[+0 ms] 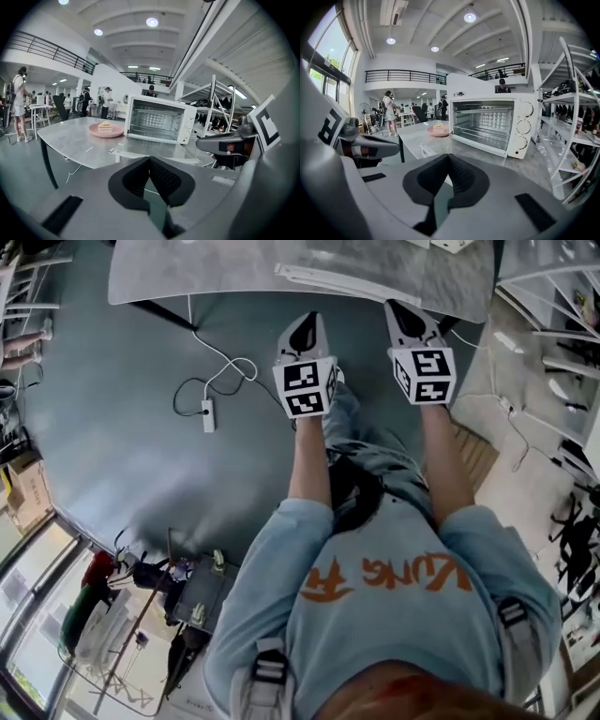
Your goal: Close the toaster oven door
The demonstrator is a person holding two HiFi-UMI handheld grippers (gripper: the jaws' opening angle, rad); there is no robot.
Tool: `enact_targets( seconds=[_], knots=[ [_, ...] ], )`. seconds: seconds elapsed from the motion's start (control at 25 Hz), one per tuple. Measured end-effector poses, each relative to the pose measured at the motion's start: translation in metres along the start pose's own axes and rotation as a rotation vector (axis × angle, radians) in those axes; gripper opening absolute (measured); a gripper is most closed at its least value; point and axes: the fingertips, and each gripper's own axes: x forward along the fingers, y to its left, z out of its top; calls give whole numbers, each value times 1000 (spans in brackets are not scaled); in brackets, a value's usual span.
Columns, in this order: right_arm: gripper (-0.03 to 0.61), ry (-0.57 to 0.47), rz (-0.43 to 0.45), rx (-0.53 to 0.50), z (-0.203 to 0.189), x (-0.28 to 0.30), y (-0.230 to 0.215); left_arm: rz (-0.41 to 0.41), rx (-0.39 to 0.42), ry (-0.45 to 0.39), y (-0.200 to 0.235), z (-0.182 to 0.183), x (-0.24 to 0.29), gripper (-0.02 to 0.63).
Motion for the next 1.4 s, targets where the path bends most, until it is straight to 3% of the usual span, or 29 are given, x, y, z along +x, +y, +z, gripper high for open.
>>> enact_targets(
  seconds=[0.16, 0.56, 0.68, 0.88, 1.12, 1.4],
  knots=[
    [-3, 65, -17, -12, -15, 29, -1, -42, 50, 63, 18, -5, 37, 3],
    [-3, 224, -60, 18, -76, 50, -23, -93, 82, 190, 17, -37, 87, 3],
    [-2, 240, -64, 16, -82, 57, -27, -96, 150, 208, 13, -36, 99, 3],
    [-3, 264, -56, -54, -87, 65, -30, -110, 342, 255, 6, -37, 112, 3],
    [-3, 297, -63, -103, -94, 74, -27, -143, 437, 301, 12, -43, 121, 3],
    [-2, 331, -83, -158, -93, 81, -24, -175, 485, 339, 17, -38, 131, 3]
  ],
)
